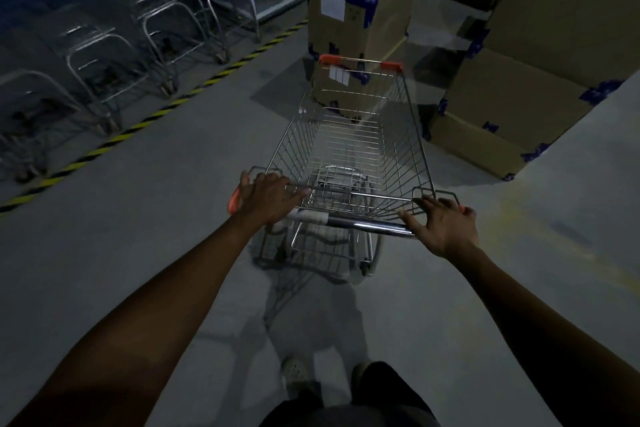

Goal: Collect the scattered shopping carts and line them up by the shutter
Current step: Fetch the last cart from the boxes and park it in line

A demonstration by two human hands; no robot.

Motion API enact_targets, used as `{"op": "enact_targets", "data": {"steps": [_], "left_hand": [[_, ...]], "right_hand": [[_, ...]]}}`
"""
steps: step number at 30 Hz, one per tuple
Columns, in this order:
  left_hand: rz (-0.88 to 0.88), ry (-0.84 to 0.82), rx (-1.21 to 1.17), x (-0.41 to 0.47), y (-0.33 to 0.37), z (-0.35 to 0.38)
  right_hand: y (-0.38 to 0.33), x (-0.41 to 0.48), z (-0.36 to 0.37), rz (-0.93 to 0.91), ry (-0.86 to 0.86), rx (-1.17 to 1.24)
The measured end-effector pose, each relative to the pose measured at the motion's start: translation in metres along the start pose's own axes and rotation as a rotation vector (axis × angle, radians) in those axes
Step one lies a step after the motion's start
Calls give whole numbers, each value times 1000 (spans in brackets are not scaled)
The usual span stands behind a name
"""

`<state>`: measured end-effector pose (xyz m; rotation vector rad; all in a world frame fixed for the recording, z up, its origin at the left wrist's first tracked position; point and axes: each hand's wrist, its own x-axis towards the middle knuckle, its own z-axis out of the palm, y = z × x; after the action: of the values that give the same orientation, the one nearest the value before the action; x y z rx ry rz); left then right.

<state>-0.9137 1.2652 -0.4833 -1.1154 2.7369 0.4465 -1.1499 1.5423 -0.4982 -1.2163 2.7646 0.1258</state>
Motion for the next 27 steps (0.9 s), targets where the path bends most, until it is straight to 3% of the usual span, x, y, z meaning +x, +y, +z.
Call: {"op": "enact_targets", "data": {"steps": [4, 15, 27], "left_hand": [[-85, 0, 77, -39, 19, 9], [-289, 93, 8, -150, 62, 63], [-449, 99, -10, -275, 94, 92]], "right_hand": [[16, -13, 2, -74, 1, -14], [64, -56, 11, -322, -10, -35], [69, -119, 20, -509, -3, -94]]}}
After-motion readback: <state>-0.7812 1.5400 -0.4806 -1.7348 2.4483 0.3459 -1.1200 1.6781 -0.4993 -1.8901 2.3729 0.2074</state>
